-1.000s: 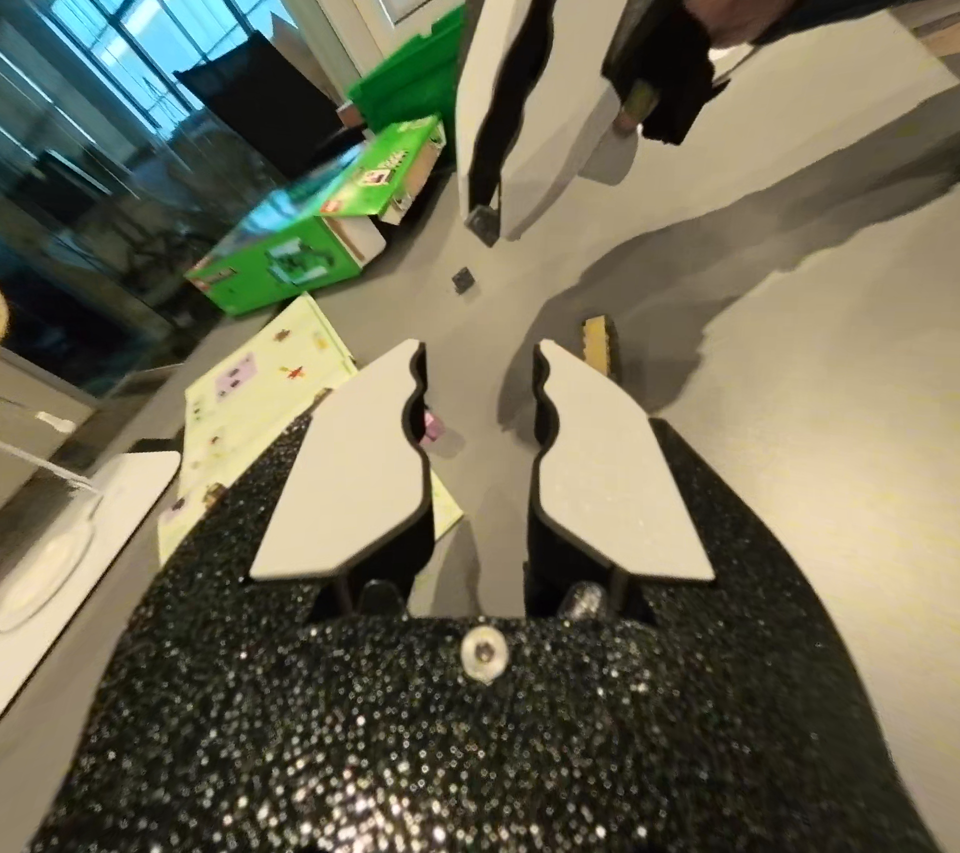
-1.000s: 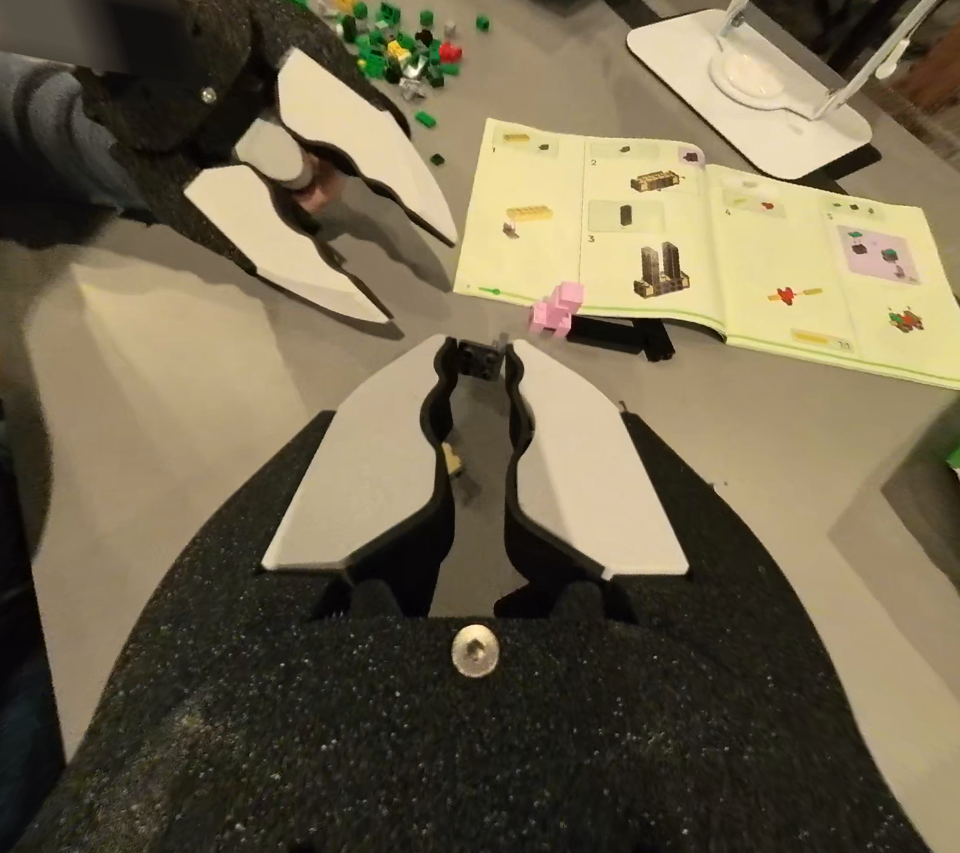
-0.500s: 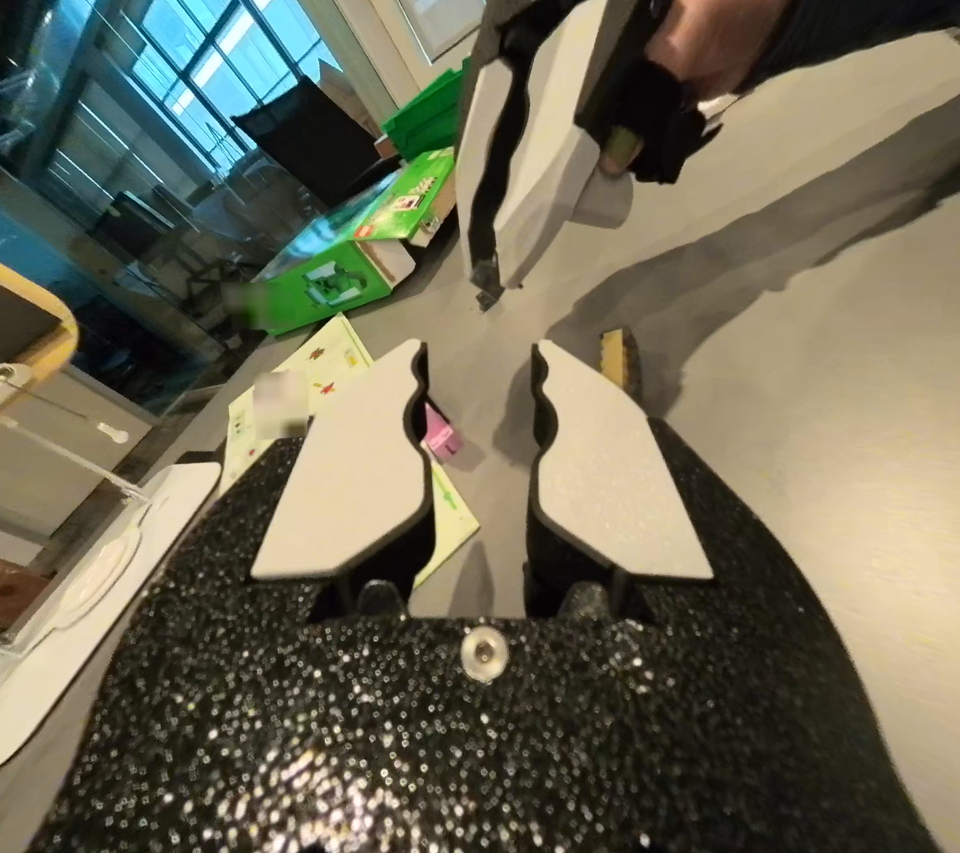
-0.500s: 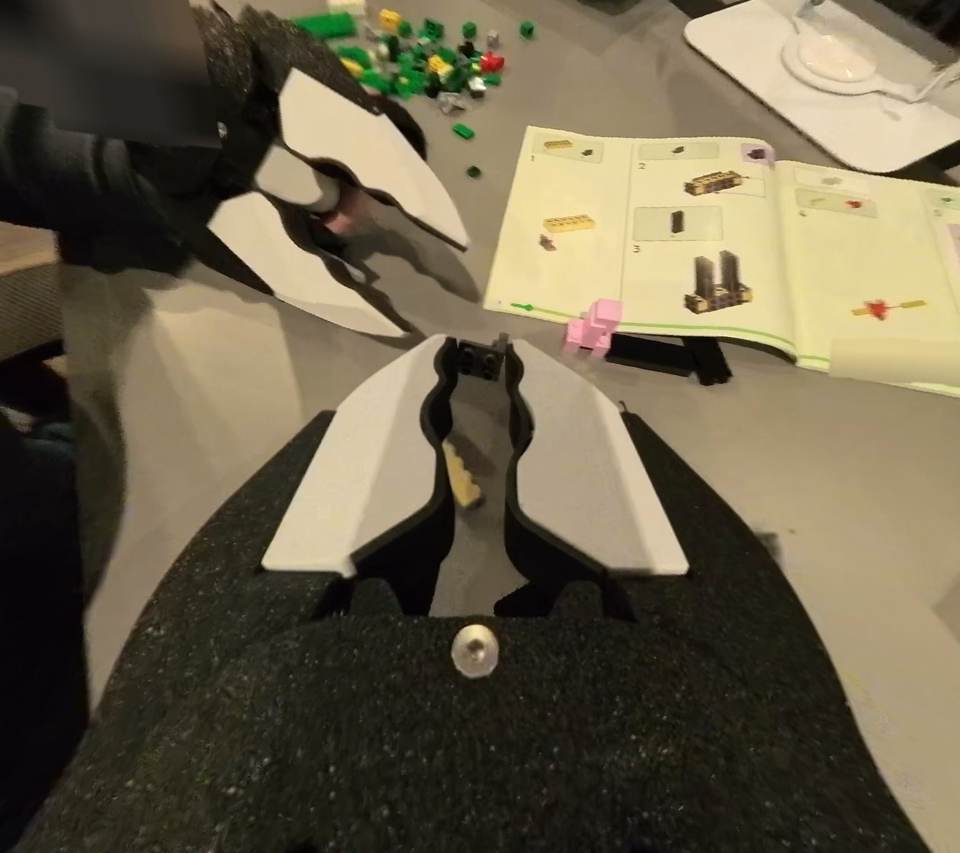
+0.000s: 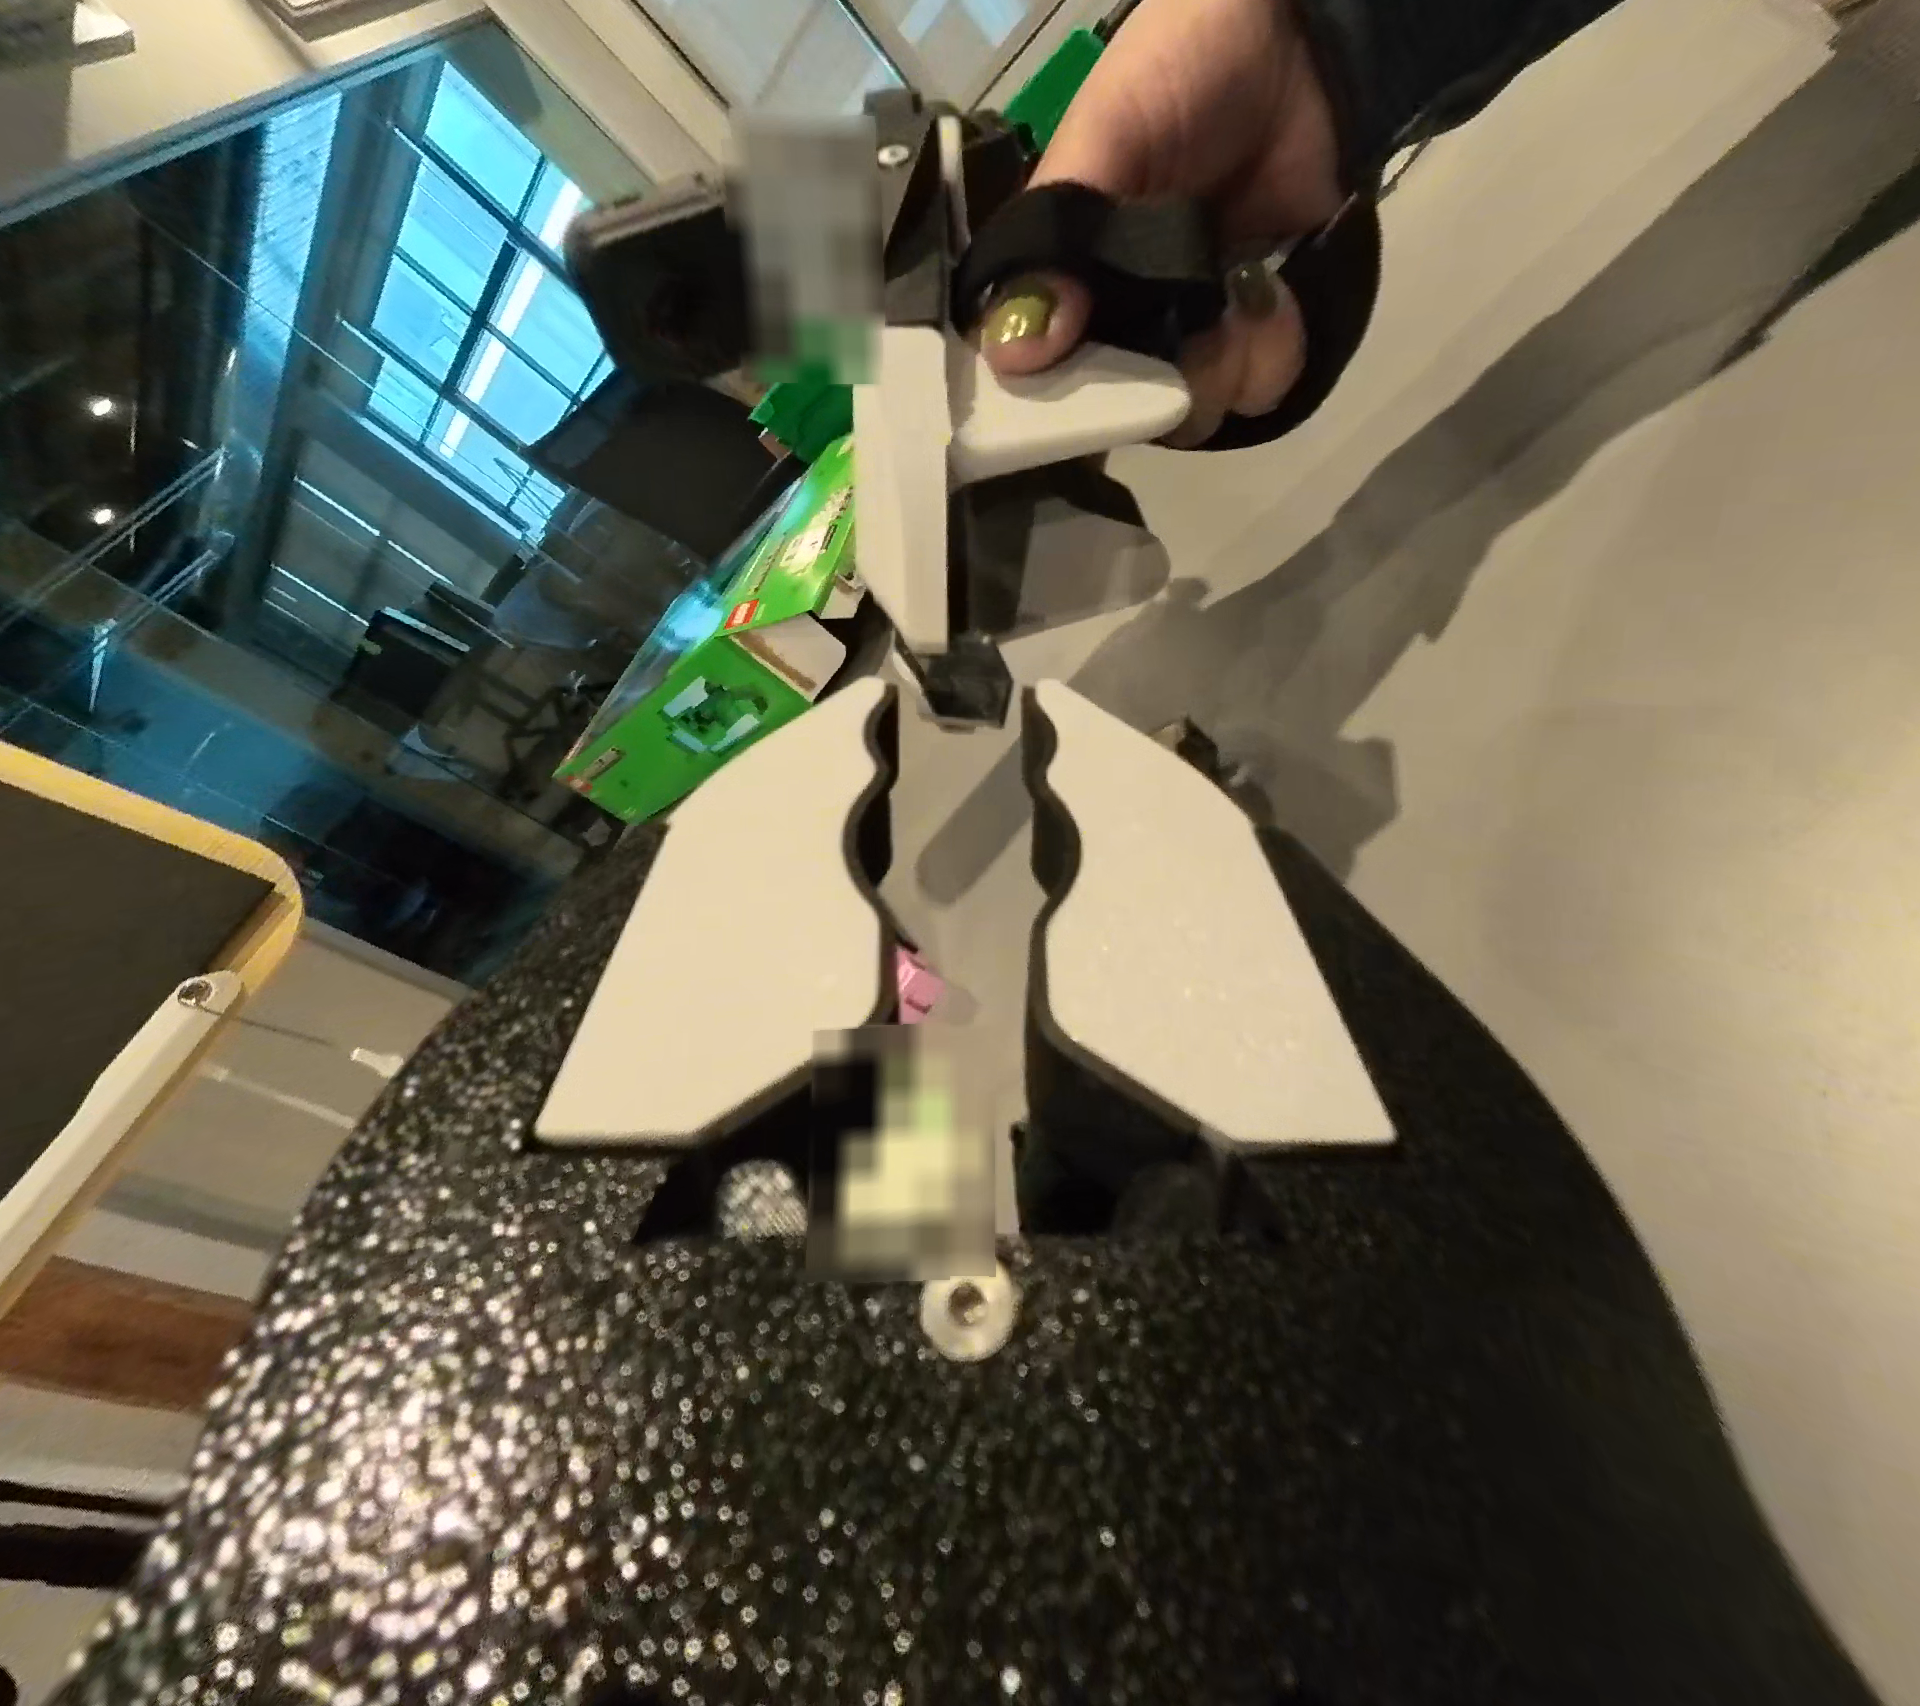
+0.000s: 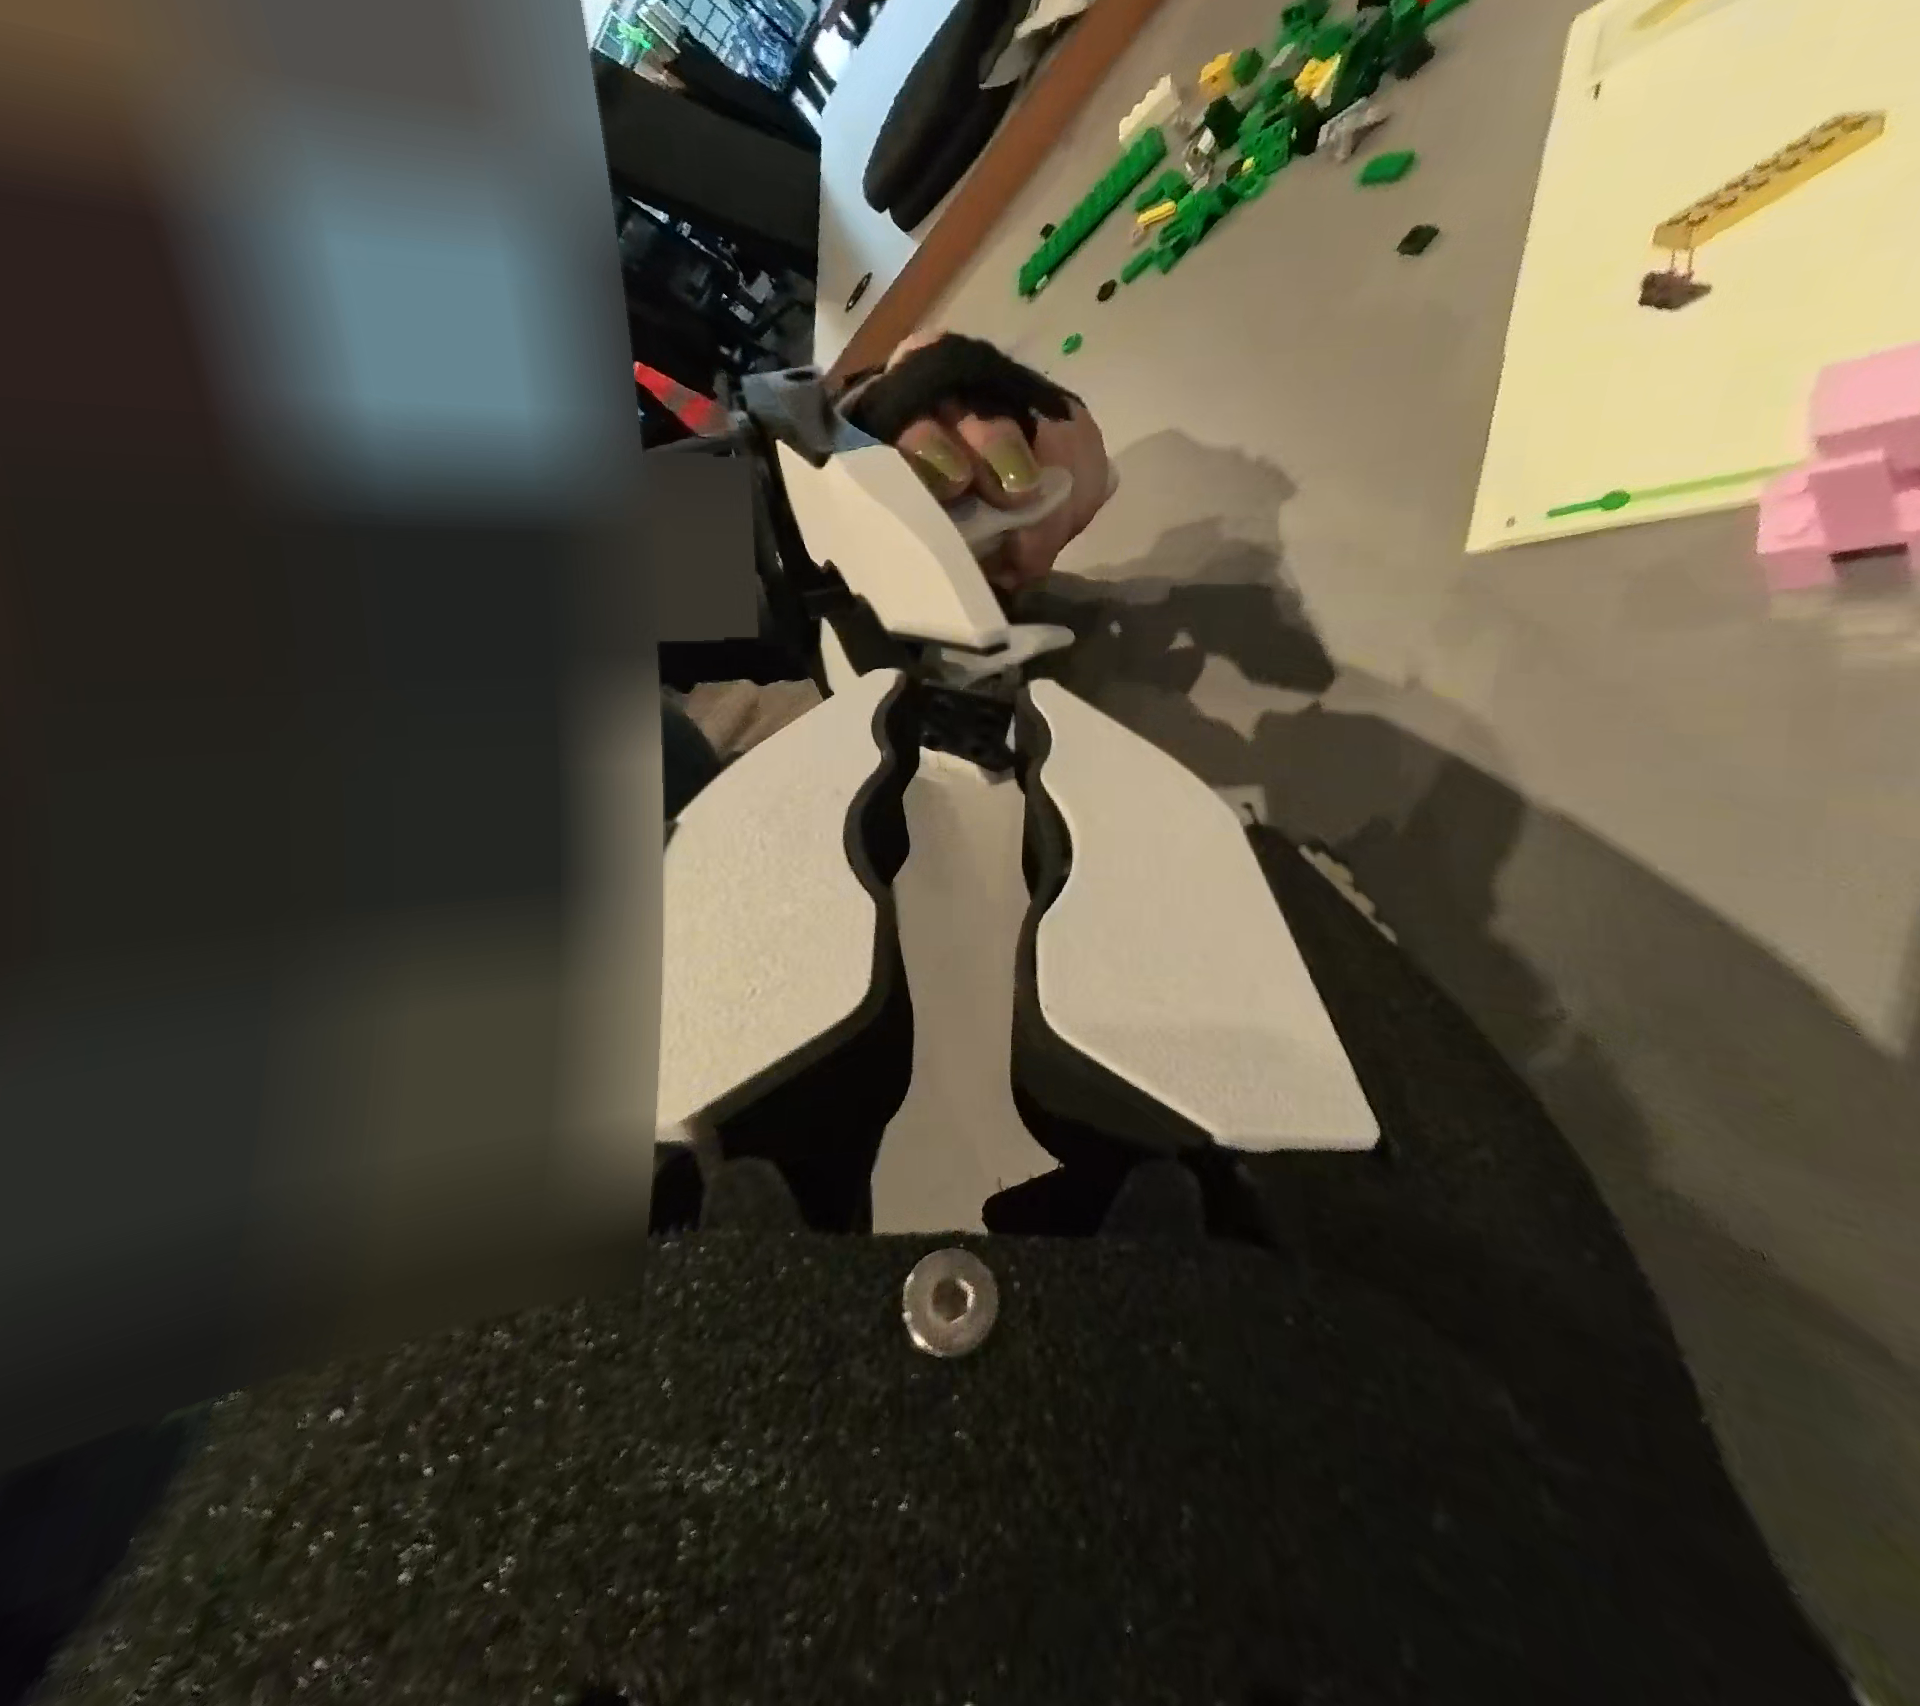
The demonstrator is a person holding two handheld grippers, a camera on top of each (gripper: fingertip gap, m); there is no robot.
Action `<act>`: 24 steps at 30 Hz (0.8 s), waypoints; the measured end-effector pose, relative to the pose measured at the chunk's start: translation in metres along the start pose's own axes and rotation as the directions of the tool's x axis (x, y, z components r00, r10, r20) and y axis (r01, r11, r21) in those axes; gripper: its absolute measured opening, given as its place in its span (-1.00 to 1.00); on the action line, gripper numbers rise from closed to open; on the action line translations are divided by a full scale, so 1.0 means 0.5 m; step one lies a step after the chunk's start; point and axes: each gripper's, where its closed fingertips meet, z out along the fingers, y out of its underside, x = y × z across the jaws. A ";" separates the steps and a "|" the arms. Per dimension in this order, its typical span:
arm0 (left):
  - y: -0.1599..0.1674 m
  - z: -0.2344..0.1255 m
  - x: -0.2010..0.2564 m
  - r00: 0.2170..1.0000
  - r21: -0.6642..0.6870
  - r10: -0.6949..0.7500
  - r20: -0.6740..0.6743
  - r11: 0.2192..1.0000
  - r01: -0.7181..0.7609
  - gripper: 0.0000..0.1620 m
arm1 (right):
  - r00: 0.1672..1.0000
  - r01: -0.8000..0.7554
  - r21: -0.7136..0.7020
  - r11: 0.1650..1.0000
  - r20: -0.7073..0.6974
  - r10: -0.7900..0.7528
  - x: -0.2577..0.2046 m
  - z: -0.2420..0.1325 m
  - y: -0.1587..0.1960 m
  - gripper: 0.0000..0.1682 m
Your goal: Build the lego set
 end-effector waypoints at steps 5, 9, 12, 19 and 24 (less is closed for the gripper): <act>-0.002 0.003 0.012 1.000 -0.003 0.028 -0.013 1.000 -0.028 -0.79 | 0.998 -0.060 -0.015 0.998 0.020 0.061 0.003 0.006 0.012 -0.80; 0.000 0.004 0.012 1.000 -0.020 0.016 -0.020 1.000 -0.017 -0.80 | 0.998 -0.067 -0.005 0.998 0.019 0.067 0.005 0.004 0.011 -0.80; 0.002 0.001 0.001 1.000 -0.028 -0.013 -0.008 1.000 0.013 -0.81 | 0.999 -0.021 0.022 1.000 -0.025 0.022 0.011 -0.004 0.003 -0.73; -0.033 -0.012 -0.010 0.839 0.070 -0.487 -0.243 0.854 0.516 -0.81 | 0.786 0.556 -0.065 0.829 -0.283 -0.549 -0.017 -0.052 -0.021 -0.52; -0.072 -0.033 -0.033 0.558 0.075 -0.702 -0.443 0.591 0.803 -0.81 | 0.216 0.852 -0.380 0.359 -0.370 -0.904 -0.054 -0.044 -0.029 -0.53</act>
